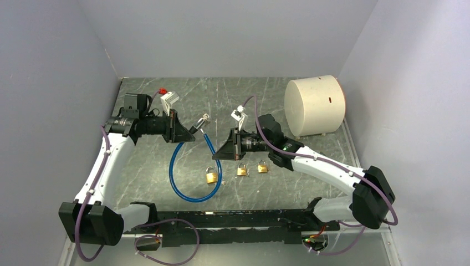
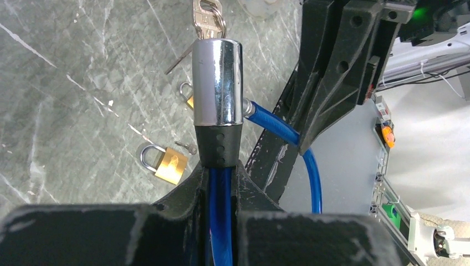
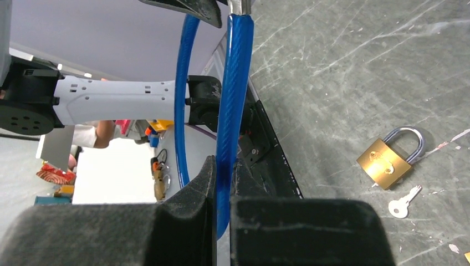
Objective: Lock with the key
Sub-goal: Lock the lock.
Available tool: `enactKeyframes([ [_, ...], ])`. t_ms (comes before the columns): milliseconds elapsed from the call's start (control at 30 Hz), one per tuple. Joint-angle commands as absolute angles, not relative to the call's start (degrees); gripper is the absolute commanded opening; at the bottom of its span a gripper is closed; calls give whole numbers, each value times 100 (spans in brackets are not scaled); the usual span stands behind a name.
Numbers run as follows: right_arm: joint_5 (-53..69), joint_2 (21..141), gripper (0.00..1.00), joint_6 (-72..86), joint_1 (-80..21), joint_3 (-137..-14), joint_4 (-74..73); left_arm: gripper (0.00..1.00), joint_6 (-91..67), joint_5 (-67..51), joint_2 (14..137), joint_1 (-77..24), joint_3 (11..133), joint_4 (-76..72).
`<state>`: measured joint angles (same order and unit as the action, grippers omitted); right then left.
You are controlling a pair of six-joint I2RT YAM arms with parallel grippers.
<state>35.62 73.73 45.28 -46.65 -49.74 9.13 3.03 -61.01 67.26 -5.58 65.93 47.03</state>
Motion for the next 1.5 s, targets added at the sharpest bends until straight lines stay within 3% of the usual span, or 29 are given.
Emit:
enactKeyframes([
  [0,3797,7009,0,4610,-4618,-5180,2186,3,473,-5982,6731,-768,6709,5054],
  [333,3343,6975,0,4195,-4499,-5339,1378,3,398,-6212,6771,-1010,6731,4974],
  [800,3852,7300,0,4789,-4292,-5263,2102,3,-248,-5988,6356,-1296,6355,4500],
  [1167,3851,7494,14,5468,-4298,-4978,2906,3,-556,-5807,6224,-1517,6072,4177],
  [1467,3805,7675,19,5876,-4307,-4884,3472,3,-708,-5809,6160,-1562,5914,4009],
])
